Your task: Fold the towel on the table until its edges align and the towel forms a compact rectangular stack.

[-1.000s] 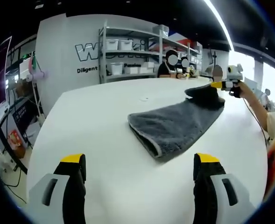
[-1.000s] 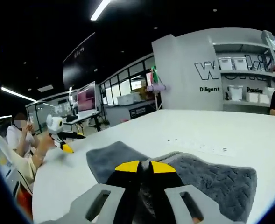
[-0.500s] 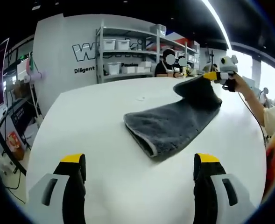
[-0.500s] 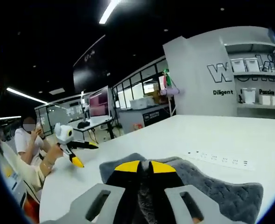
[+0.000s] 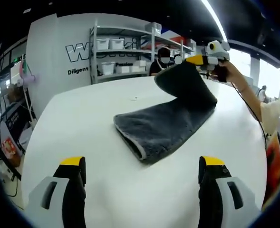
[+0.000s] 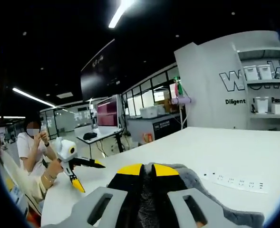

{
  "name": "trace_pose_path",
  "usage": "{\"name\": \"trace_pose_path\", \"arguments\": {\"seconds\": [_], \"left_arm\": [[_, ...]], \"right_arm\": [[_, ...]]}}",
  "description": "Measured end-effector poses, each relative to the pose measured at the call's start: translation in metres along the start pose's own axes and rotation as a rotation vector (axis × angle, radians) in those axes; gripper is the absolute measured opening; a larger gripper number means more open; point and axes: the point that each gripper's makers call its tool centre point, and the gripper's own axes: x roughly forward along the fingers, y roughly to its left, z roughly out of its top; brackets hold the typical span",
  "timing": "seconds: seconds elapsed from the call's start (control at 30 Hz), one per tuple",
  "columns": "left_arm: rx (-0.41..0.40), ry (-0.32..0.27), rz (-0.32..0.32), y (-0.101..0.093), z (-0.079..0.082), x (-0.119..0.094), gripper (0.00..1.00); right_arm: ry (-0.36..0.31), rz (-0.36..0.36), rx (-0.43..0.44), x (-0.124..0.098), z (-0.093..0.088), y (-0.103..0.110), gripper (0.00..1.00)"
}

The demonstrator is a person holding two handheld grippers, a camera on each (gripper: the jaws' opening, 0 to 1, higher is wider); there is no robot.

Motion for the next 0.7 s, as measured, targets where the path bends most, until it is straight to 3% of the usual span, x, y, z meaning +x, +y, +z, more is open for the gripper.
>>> {"name": "trace_pose_path", "arguments": {"seconds": [0.37,0.7], "left_arm": [[-0.002,0.009,-0.005,-0.002,-0.001,-0.001,0.98],[0.002,0.014,-0.004,-0.003,-0.001,-0.001,0.98]], "right_arm": [[-0.034,0.059,-0.022,0.034,0.025,0.023,0.03],[-0.055,0.093,-0.044,0.052,0.038,0.041,0.03]]}}
